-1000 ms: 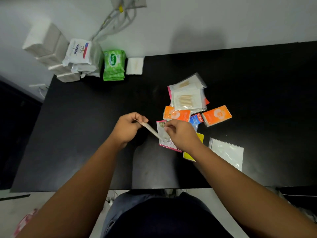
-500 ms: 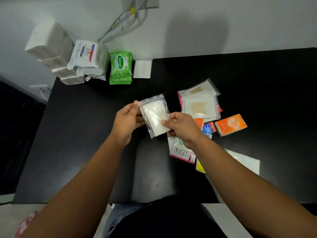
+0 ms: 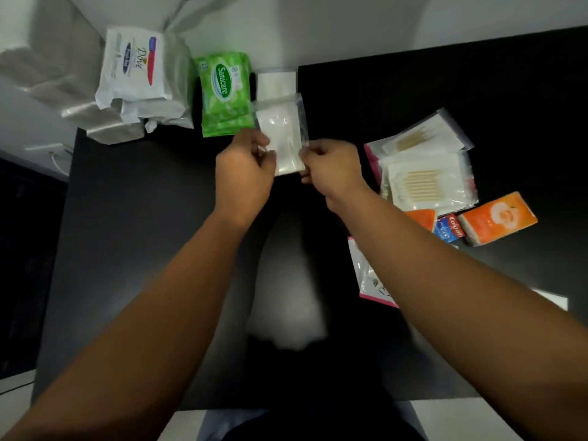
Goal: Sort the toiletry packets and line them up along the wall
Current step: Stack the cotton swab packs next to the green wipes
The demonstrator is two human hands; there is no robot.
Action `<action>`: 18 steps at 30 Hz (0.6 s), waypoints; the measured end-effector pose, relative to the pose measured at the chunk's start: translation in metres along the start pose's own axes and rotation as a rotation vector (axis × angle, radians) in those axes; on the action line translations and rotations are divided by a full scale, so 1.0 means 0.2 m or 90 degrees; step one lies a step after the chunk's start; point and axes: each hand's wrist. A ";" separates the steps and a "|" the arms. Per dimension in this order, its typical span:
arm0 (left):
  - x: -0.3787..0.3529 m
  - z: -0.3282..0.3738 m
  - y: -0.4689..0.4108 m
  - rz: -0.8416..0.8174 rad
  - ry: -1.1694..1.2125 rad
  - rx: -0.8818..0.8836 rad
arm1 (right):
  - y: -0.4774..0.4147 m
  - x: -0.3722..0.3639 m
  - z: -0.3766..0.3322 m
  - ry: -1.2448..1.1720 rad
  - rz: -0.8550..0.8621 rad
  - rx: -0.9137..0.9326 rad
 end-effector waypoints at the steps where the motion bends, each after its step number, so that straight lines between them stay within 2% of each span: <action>1: 0.00 -0.01 -0.07 -0.023 -0.067 -0.034 | -0.06 -0.02 -0.02 0.038 0.027 0.021; 4: -0.02 0.00 -0.29 -0.115 -0.243 -0.091 | -0.27 -0.05 -0.08 0.122 0.106 0.060; 8: -0.04 0.07 -0.52 -0.138 -0.490 -0.166 | -0.48 -0.05 -0.16 0.217 0.133 0.124; 10: -0.07 0.09 -0.61 -0.162 -0.578 -0.167 | -0.56 -0.05 -0.19 0.268 0.155 0.161; 13: -0.12 0.09 -0.69 -0.197 -0.670 -0.142 | -0.66 -0.10 -0.21 0.363 0.170 0.171; 18: -0.16 0.03 -0.73 -0.236 -0.741 -0.154 | -0.76 -0.16 -0.21 0.483 0.176 0.123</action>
Point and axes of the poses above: each hand's wrist, its own y-axis away from the middle knuckle, its own x-axis out of the back of the hand, z = x × y, and after that the axes turned 12 degrees about y, right-handed
